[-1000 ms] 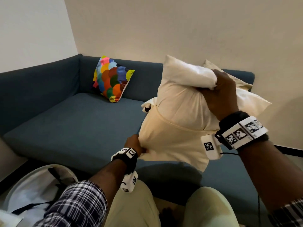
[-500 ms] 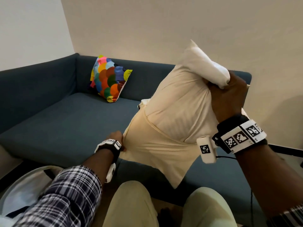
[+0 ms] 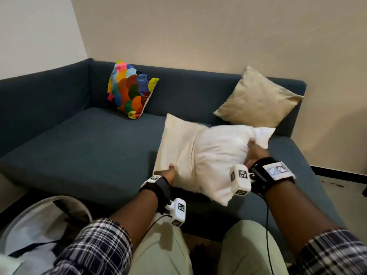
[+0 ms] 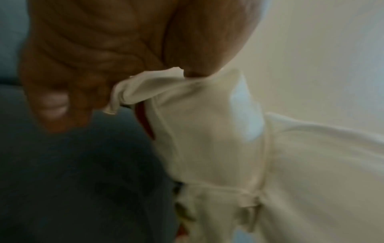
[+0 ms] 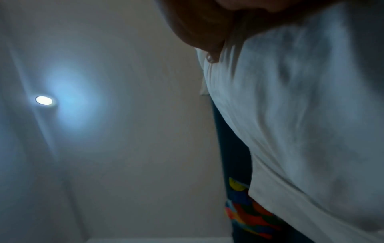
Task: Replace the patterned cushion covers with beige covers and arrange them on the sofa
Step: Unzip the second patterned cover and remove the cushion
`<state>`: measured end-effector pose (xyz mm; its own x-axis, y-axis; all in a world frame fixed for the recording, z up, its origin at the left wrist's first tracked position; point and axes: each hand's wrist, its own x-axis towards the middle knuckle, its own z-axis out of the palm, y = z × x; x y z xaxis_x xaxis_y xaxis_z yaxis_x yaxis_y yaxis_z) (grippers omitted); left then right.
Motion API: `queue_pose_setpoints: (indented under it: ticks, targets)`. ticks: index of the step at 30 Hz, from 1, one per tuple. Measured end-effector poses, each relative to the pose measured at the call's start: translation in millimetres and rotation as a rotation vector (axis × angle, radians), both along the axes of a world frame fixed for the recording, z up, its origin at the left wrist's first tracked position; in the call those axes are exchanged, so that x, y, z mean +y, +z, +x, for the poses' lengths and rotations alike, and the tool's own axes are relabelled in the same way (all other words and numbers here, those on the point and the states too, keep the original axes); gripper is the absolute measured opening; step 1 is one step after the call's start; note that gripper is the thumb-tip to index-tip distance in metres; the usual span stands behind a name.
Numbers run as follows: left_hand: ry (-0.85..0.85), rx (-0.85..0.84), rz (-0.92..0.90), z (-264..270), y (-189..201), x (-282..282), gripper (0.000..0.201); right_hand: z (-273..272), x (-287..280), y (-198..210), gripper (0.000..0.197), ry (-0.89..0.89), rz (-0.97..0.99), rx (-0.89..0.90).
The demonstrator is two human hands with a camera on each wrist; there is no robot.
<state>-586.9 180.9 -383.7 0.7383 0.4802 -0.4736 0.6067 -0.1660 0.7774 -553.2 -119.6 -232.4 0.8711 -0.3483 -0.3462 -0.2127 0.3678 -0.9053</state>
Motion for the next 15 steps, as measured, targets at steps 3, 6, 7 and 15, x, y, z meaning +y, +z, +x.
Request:
queue_pose_setpoints:
  ticks: [3,6,7,15]
  targets:
    - [0.086,0.080,-0.277,-31.9,19.8,-22.9,0.101,-14.6,-2.2,-27.5,0.071,0.069,-0.138,0.099]
    - [0.155,0.082,-0.527,-59.6,56.2,-50.8,0.060,38.0,-32.9,-109.9,0.110,0.007,-0.159,0.107]
    - [0.205,0.071,-0.568,-60.7,54.3,-55.5,0.056,39.3,-33.1,-115.9,0.123,-0.003,-0.169,0.147]
    - [0.453,-0.093,-0.281,17.1,-68.5,-32.9,0.104,-86.3,28.1,-44.2,0.173,0.270,-0.162,0.330]
